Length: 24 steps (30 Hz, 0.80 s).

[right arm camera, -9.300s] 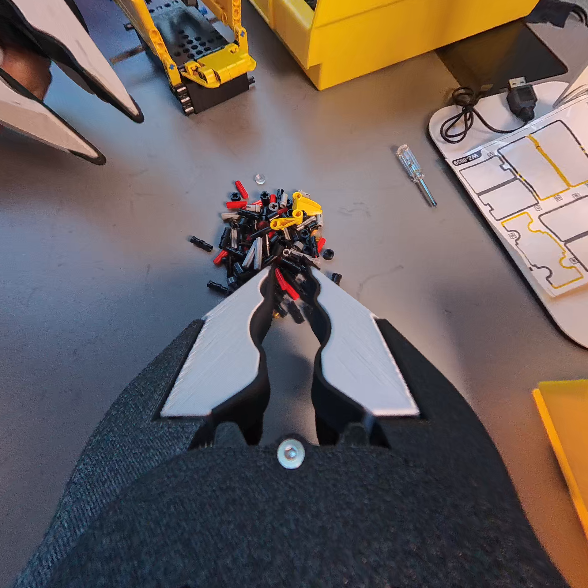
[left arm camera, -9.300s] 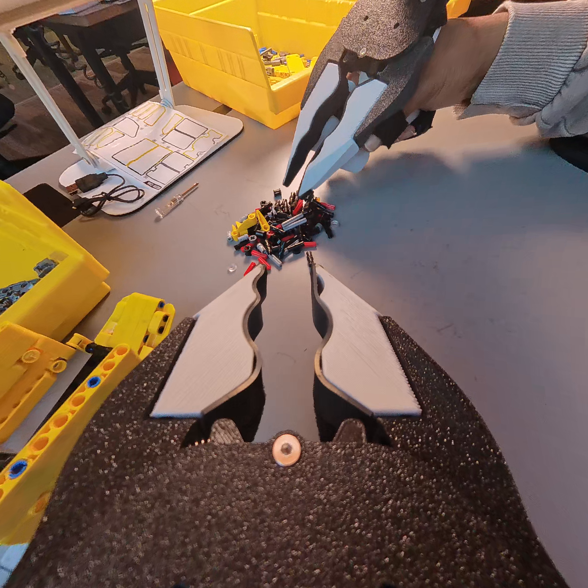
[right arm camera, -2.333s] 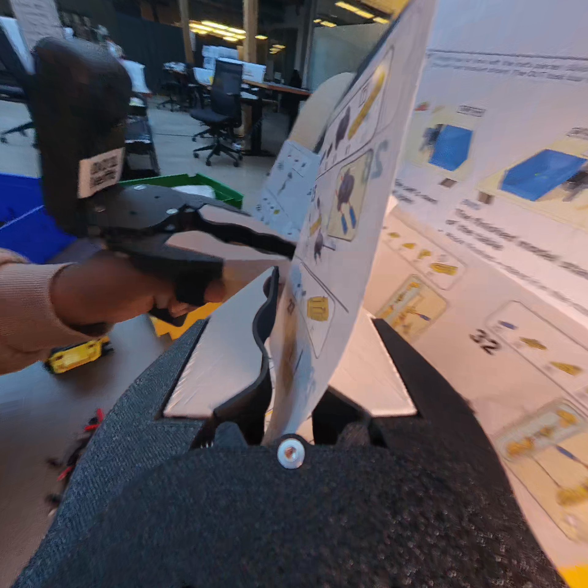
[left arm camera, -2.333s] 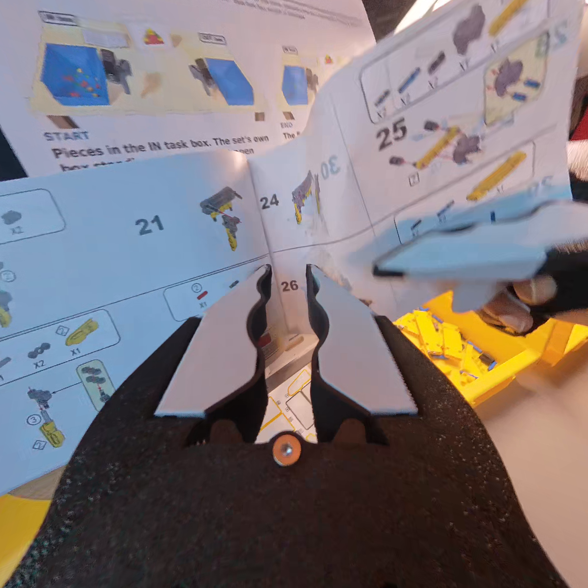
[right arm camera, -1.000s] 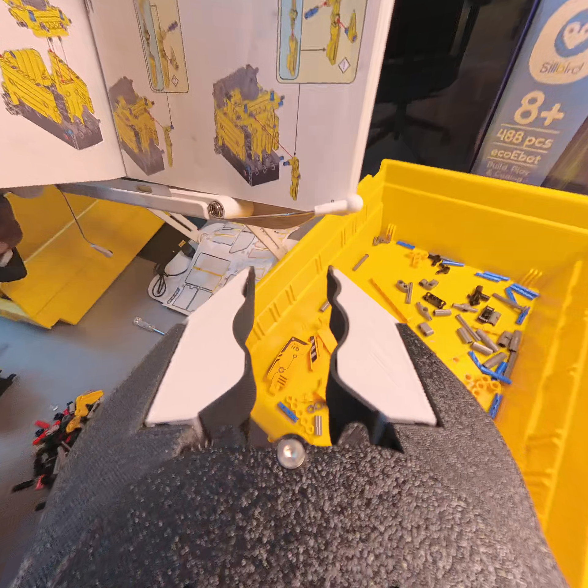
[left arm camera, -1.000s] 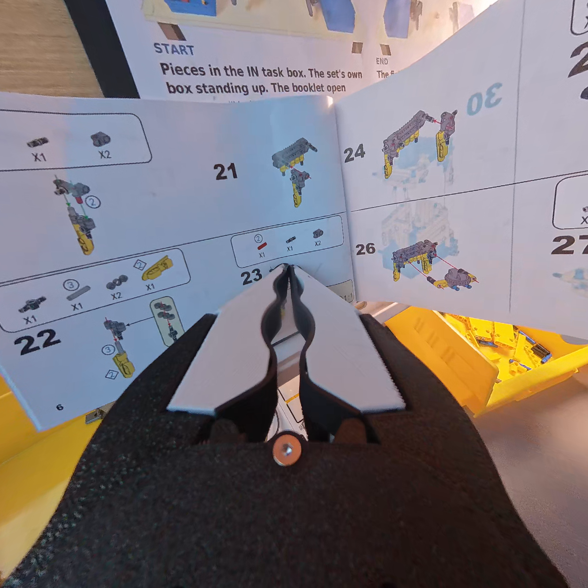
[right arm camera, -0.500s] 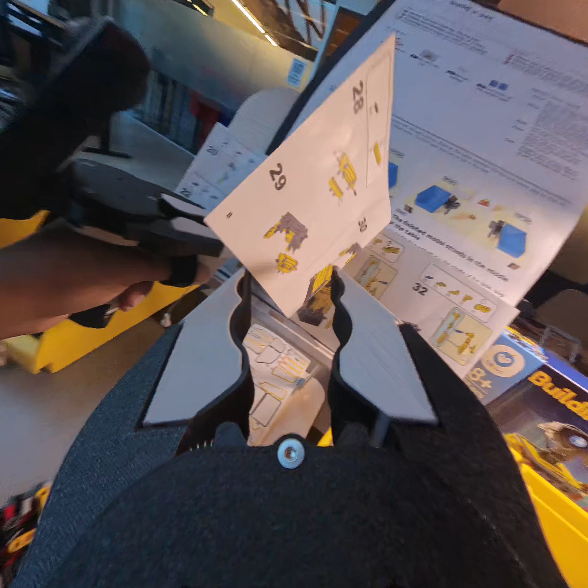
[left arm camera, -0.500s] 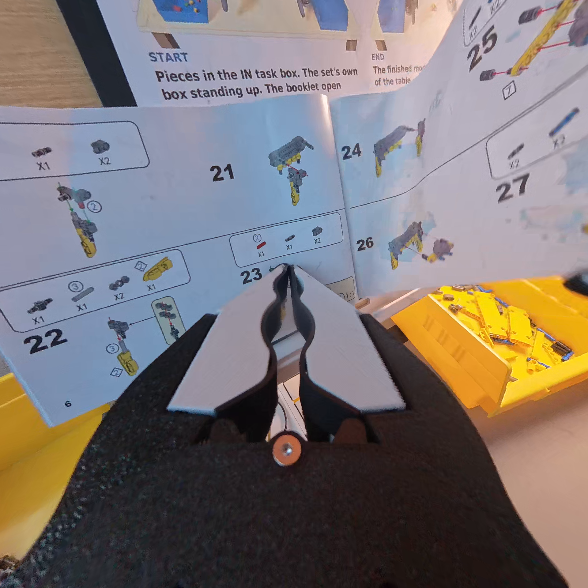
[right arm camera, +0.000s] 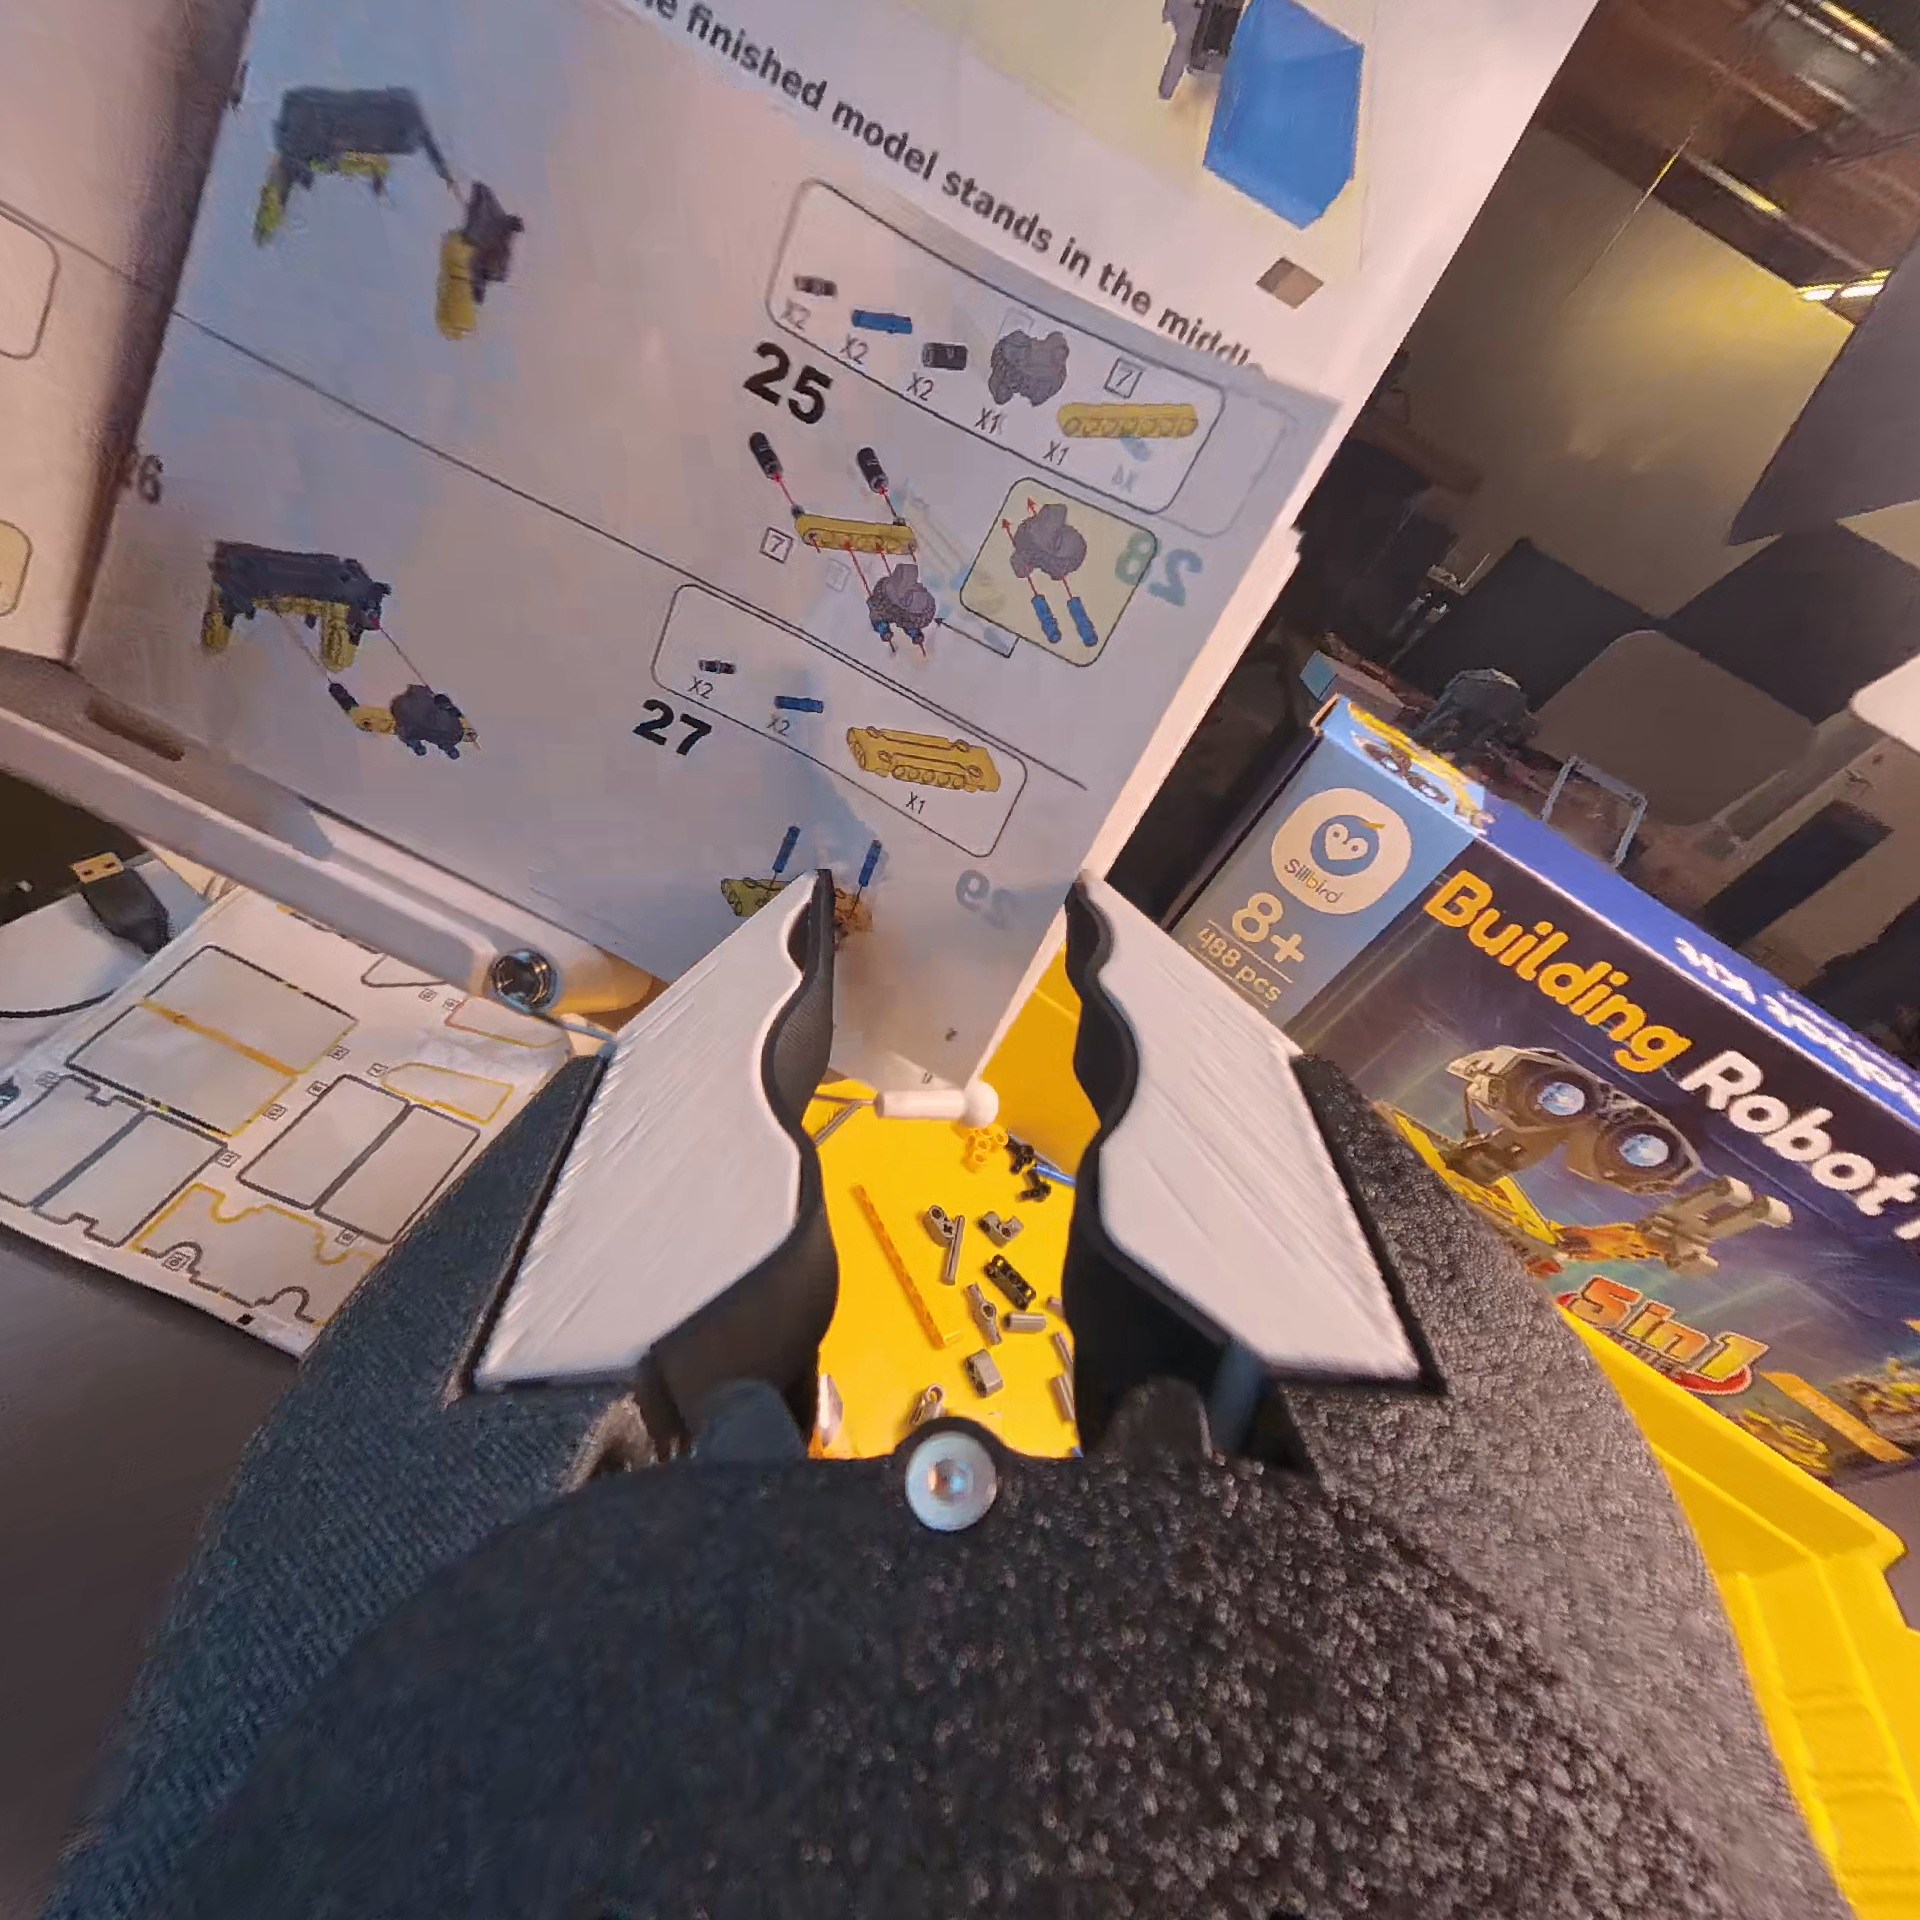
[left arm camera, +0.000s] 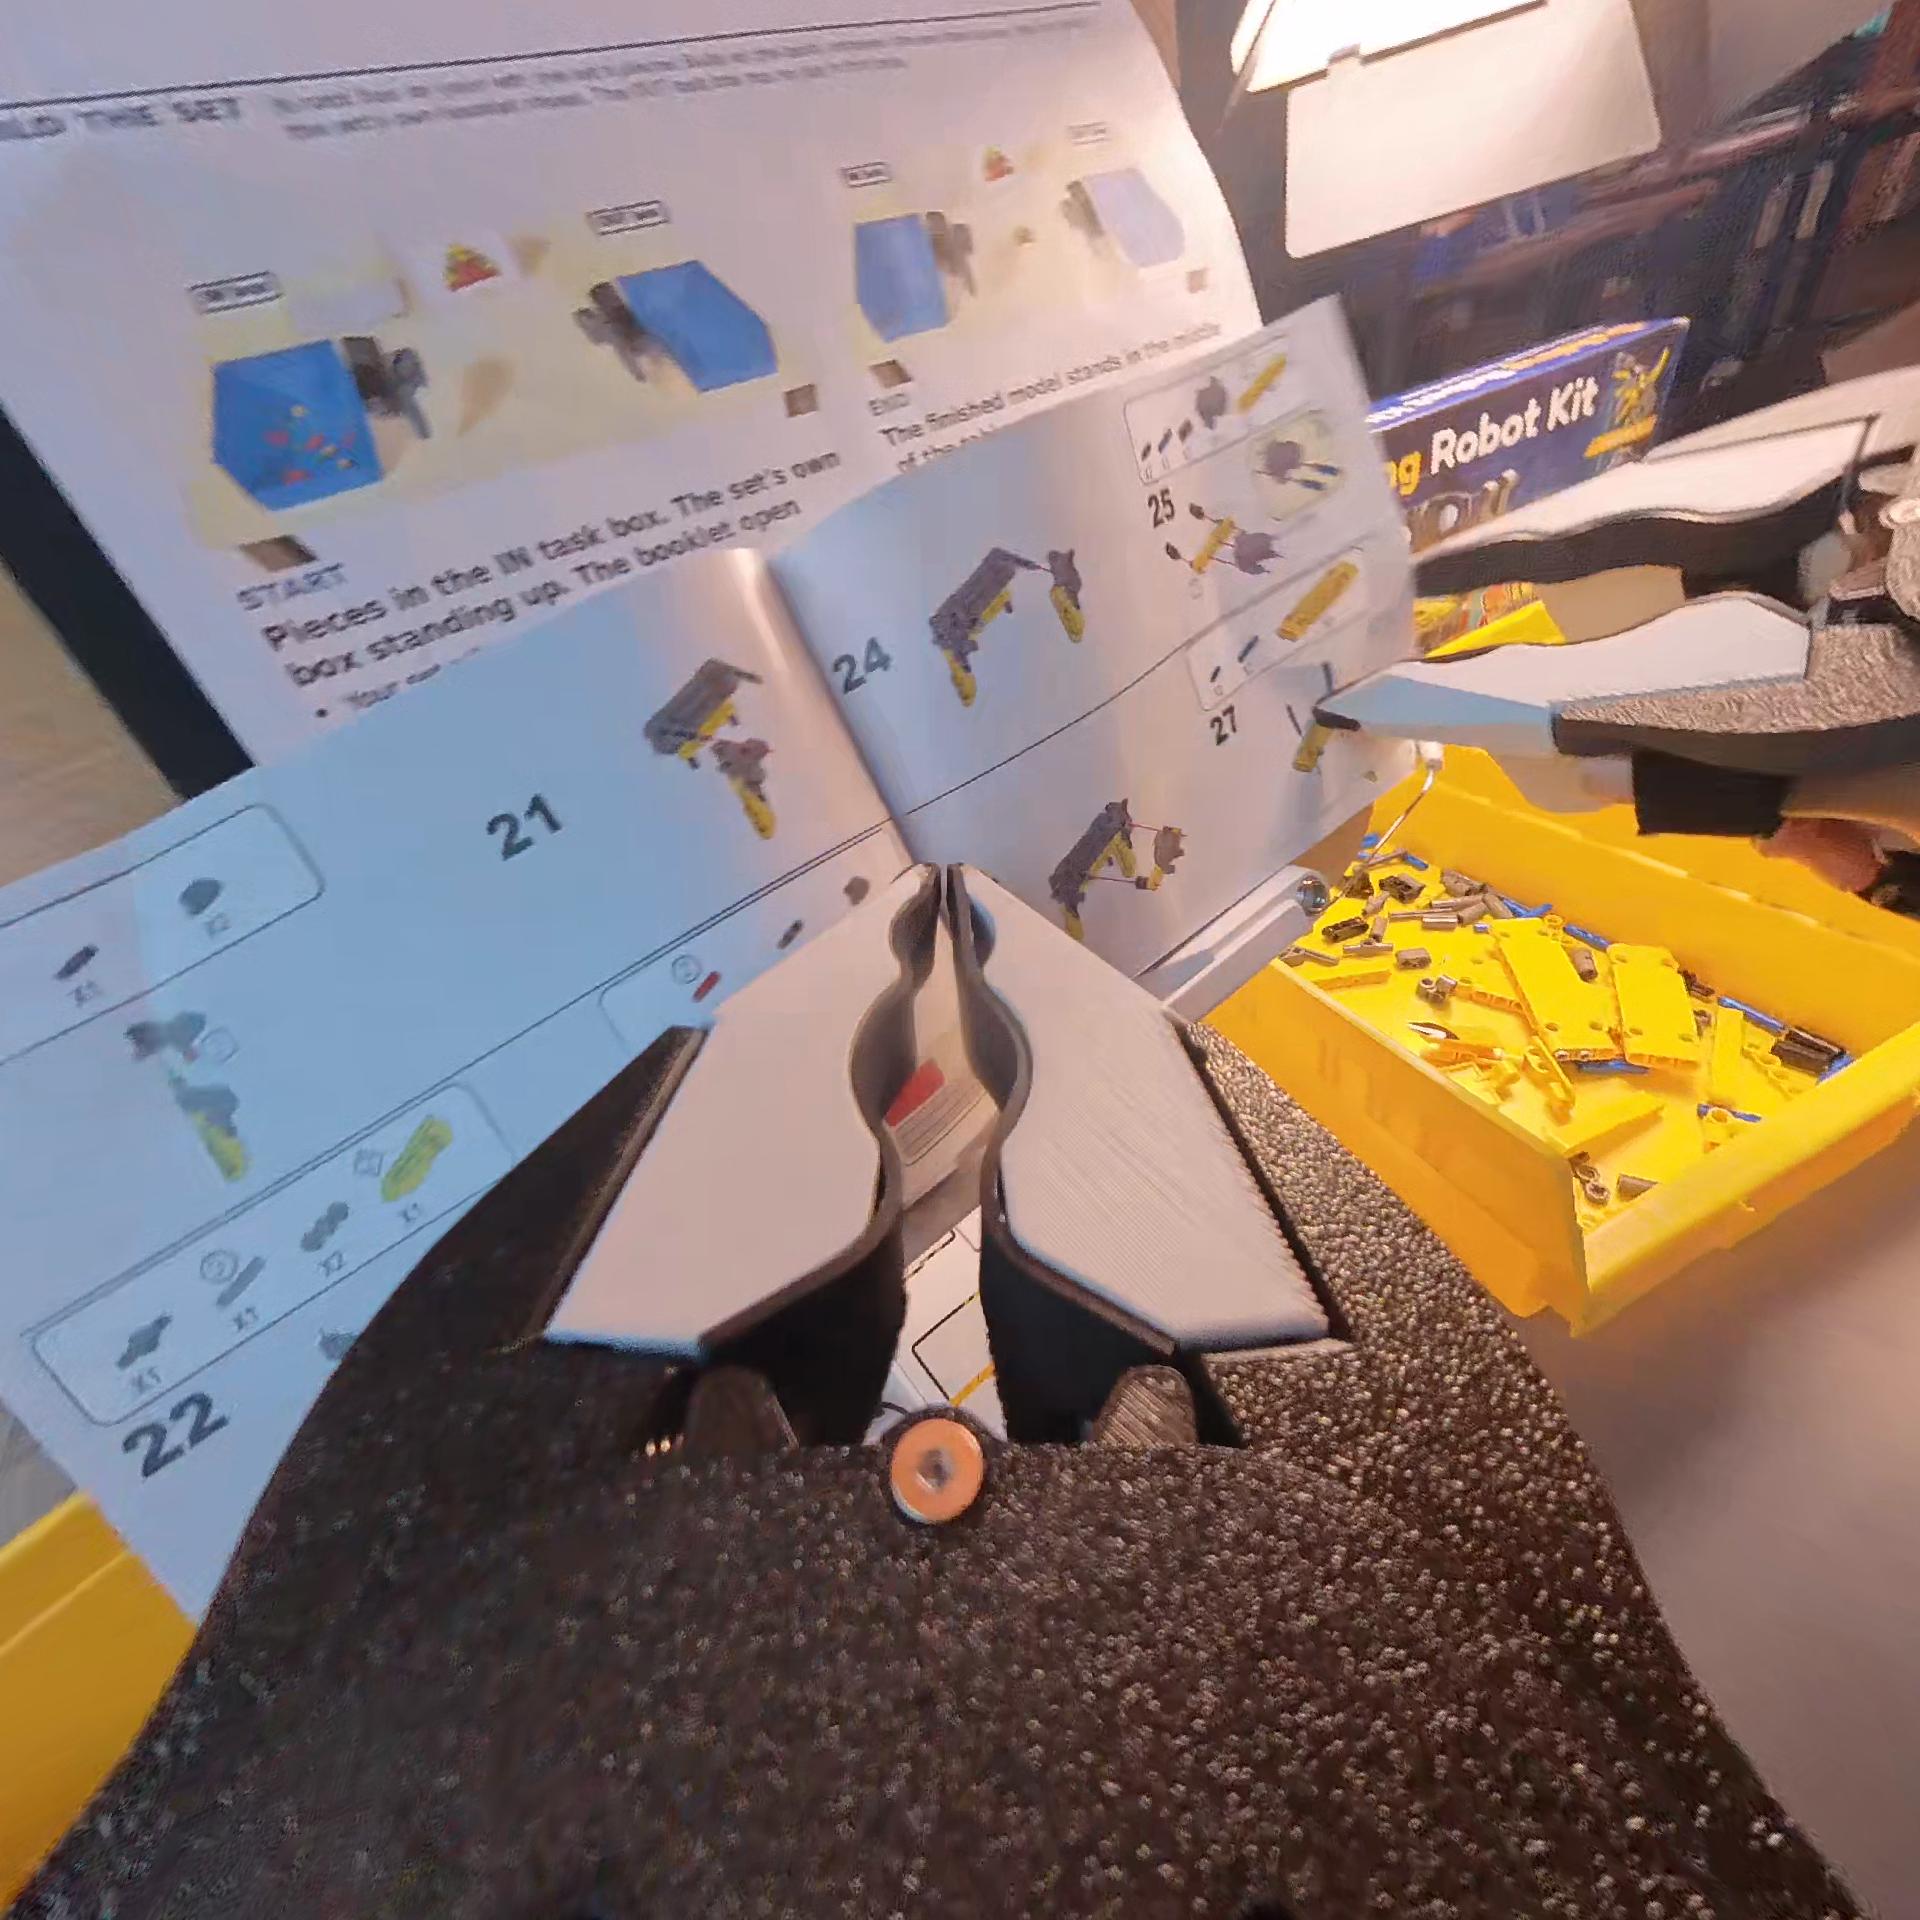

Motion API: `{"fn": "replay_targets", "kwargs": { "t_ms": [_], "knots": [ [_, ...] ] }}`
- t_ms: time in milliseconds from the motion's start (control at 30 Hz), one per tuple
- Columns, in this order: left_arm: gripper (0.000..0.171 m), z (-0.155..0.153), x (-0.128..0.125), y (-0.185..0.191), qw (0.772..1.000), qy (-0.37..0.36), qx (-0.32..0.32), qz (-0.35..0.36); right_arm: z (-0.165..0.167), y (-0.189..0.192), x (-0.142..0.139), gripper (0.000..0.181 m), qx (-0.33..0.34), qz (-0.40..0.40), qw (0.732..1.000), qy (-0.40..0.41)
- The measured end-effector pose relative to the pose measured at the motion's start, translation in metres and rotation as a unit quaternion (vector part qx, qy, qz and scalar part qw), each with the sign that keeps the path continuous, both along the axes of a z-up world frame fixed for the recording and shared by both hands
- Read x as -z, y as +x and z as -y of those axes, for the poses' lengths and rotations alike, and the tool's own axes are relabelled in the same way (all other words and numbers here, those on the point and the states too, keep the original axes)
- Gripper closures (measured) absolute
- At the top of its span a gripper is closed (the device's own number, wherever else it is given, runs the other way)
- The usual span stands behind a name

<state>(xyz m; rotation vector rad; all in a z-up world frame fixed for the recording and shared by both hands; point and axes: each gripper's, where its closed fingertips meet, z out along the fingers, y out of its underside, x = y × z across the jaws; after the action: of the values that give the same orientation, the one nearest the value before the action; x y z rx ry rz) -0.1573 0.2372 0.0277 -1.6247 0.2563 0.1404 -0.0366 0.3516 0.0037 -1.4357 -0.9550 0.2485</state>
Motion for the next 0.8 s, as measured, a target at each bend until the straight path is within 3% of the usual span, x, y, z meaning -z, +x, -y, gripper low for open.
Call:
{"fn": "replay_targets", "kwargs": {
  "t_ms": [133,233,500,600,700,800],
  "knots": [
    [0.167,-0.015,0.024,0.001,0.995,-0.068,-0.027,-0.072,-0.007,0.000,-0.009,0.136,0.000,0.004,1.000,0.011],
    [0.171,-0.018,0.030,-0.008,0.992,-0.062,-0.038,-0.103,-0.008,0.006,-0.004,0.128,-0.001,0.000,1.000,-0.003],
    [0.171,-0.004,0.036,-0.020,0.995,-0.069,-0.037,-0.059,-0.009,0.033,0.010,0.129,0.011,-0.004,1.000,-0.025],
    [0.168,0.008,0.036,-0.038,0.997,-0.064,-0.044,-0.001,0.011,0.035,-0.018,0.131,-0.006,-0.046,0.999,0.007],
    [0.167,0.017,0.039,-0.063,0.996,-0.057,-0.070,0.021,0.053,0.017,-0.049,0.141,-0.061,-0.066,0.994,0.062],
    [0.169,0.023,0.038,-0.076,0.994,-0.050,-0.081,0.049,0.095,-0.022,-0.039,0.157,-0.143,-0.024,0.988,0.058]
  ]
}}
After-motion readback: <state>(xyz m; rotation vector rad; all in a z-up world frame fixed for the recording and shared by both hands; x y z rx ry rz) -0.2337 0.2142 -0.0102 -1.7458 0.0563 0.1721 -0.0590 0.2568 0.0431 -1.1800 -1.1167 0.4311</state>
